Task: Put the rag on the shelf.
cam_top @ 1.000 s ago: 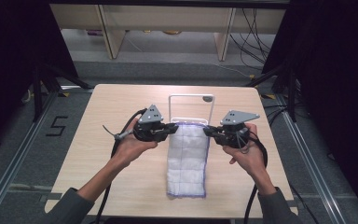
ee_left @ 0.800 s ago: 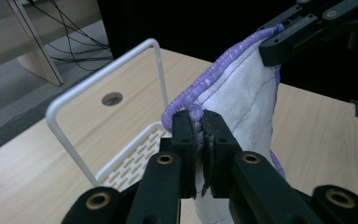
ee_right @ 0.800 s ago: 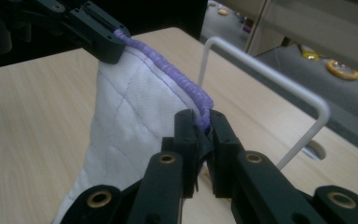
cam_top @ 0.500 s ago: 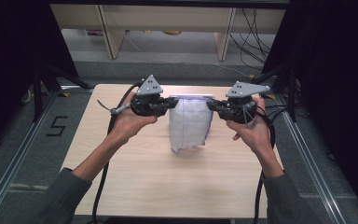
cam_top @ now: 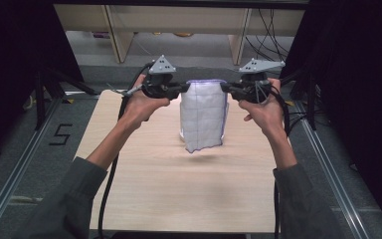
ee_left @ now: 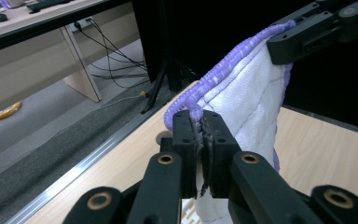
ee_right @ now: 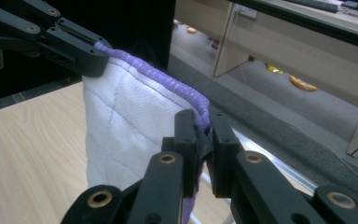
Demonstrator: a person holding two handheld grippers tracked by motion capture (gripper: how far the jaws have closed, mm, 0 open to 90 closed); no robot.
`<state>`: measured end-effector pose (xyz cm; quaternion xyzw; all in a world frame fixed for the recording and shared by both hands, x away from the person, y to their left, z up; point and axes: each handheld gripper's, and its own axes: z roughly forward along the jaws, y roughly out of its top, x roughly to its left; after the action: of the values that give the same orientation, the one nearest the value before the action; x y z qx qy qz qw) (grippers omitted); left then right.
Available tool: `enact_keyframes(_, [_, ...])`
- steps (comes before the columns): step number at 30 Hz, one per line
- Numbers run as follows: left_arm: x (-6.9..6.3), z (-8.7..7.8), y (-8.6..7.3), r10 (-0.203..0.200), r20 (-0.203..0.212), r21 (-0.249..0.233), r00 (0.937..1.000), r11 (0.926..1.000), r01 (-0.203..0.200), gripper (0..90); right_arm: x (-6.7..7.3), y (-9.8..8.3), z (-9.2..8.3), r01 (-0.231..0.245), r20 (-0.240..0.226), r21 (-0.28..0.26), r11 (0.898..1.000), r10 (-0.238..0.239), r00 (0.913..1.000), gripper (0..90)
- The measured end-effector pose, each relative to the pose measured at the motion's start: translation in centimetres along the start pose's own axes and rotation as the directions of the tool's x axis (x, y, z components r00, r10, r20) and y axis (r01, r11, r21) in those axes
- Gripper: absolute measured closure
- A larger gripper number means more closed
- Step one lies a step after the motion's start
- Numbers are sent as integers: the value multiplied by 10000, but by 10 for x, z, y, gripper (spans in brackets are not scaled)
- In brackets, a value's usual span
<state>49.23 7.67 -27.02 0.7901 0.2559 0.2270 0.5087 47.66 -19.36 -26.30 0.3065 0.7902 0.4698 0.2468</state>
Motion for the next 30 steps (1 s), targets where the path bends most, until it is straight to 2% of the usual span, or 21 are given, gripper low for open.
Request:
enact_keyframes(2, [2, 2, 4, -85, -79, -104, 9999, 9999, 84, 842, -2, 4, 1, -154, 6, -3, 9999, 154, 9999, 846])
enact_keyframes(3, [2, 3, 6, -78, -101, -128, 9999, 9999, 77, 842, -4, 7, 1, -29, 131, -53, 10000, 30, 9999, 846])
enact_keyframes(4, [3, 3, 9, -82, -100, -161, 9999, 9998, 81, 843, -5, 9, 1, -171, 167, -57, 9998, 172, 9997, 847])
enact_keyframes(5, [4, 3, 12, -33, -113, -194, 9999, 9998, 31, 842, -8, 11, 2, 5, 246, -219, 9998, 1, 9997, 847])
enact_keyframes(6, [5, 3, 15, -1, -122, -238, 9999, 9997, -2, 842, -9, 14, 2, -112, 269, -283, 9995, 119, 9996, 847])
enact_keyframes(10, [13, 6, 23, -220, -231, -412, 9995, 9989, 210, 841, -16, 23, 4, -372, 340, -340, 9987, 384, 9987, 846])
enact_keyframes(12, [18, 7, 26, -310, -269, -566, 9992, 9980, 294, 842, -20, 27, 6, -354, 412, -482, 9982, 374, 9984, 846])
enact_keyframes(14, [23, 11, 27, -718, -356, -736, 9968, 9949, 690, 842, -22, 31, 9, -565, 399, -501, 9971, 585, 9975, 846])
enact_keyframes(18, [31, 18, 28, -893, -458, -762, 9949, 9934, 857, 843, -29, 38, 17, -463, 458, -645, 9968, 493, 9977, 846])
enact_keyframes(21, [39, 25, 25, -1249, -545, -857, 9907, 9891, 1200, 842, -34, 39, 23, -694, 515, -577, 9959, 724, 9960, 846])
enact_keyframes(22, [41, 28, 25, -1281, -537, -884, 9903, 9884, 1231, 841, -35, 39, 25, -854, 543, -609, 9945, 888, 9946, 846])
enact_keyframes(24, [46, 34, 24, -1334, -493, -960, 9898, 9871, 1282, 840, -41, 37, 30, -857, 599, -707, 9938, 900, 9941, 846])
enact_keyframes(26, [50, 40, 22, -1629, -448, -1074, 9856, 9817, 1574, 840, -45, 36, 35, -1015, 654, -696, 9924, 1061, 9922, 846])
enact_keyframes(28, [54, 47, 21, -1635, -459, -1001, 9855, 9823, 1583, 838, -50, 35, 41, -1175, 730, -701, 9906, 1226, 9898, 846])
enact_keyframes(30, [58, 54, 19, -1875, -437, -1070, 9813, 9774, 1820, 835, -55, 34, 47, -1334, 766, -677, 9888, 1384, 9874, 846])
